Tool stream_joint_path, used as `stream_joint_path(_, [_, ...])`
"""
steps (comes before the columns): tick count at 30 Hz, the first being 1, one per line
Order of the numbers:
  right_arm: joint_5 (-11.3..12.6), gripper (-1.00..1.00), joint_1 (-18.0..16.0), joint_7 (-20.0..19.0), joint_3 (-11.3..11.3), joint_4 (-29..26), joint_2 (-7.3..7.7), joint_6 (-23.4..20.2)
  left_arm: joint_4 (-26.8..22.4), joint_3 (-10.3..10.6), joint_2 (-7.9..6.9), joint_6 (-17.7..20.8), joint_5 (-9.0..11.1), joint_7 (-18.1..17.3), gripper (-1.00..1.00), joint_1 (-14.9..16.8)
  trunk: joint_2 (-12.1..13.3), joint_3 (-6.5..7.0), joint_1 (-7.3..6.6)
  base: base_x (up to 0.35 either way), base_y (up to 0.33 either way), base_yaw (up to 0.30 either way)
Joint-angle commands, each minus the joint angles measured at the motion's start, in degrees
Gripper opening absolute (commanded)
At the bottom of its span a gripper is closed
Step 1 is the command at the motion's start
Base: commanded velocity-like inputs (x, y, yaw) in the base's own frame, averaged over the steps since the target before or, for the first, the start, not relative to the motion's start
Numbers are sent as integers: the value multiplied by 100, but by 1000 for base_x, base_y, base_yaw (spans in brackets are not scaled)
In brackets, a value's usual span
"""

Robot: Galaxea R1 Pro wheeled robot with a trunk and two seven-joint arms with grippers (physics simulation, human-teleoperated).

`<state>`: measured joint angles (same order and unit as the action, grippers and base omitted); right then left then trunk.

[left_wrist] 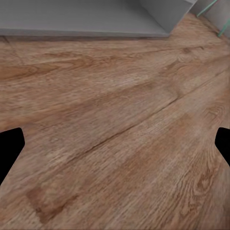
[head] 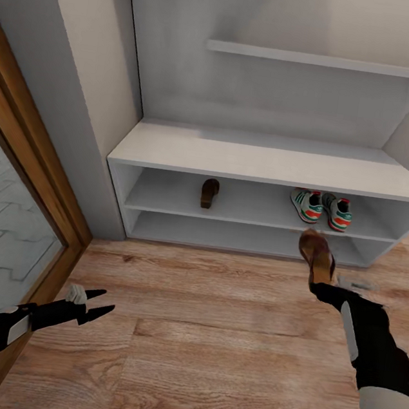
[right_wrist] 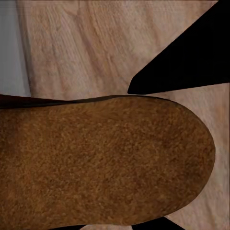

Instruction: Pick up the two gym shoes and the two sandals from the corridor floor and place them onto the hallstand (shoe rack) in the corridor, making sure they are on the rack and not on the floor. Arrange them so the two gym shoes are next to each other and the two sandals are next to each other.

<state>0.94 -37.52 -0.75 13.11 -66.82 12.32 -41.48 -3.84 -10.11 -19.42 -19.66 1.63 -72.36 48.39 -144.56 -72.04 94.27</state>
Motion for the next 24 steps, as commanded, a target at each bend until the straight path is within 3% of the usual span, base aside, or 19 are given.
stream_joint_path(1, [-88, -100, -6, 8, -247, -5, -97, -91, 5, 5, 5, -21, 16, 33, 100, 1, -2, -4, -1, 0, 0, 0])
stream_joint_path(3, [-76, -100, -9, 6, -562, 19, -277, -372, 2, 10, 16, -21, 10, 150, 100, 2, -2, -4, -1, 0, 0, 0])
stream_joint_path(5, [-72, -100, -9, 6, -698, 185, -450, -685, 0, 14, 47, -21, -1, 244, 100, -1, -2, -4, -1, 0, 0, 0])
stream_joint_path(13, [-81, -100, -14, 41, -790, 1614, -1073, -962, -3, 17, 146, -21, -14, 326, 100, 2, -2, -4, -1, 0, 0, 0])
stream_joint_path(17, [-93, -100, -150, 55, -792, 2050, -1230, -973, -1, 17, 148, -21, -14, 327, 100, 2, -2, -4, -1, 0, 0, 0])
stream_joint_path(24, [-114, -100, -570, 65, -792, 2150, -1318, -1015, -1, 17, 149, -21, -14, 327, 100, 0, -2, -4, -1, 0, 0, 0])
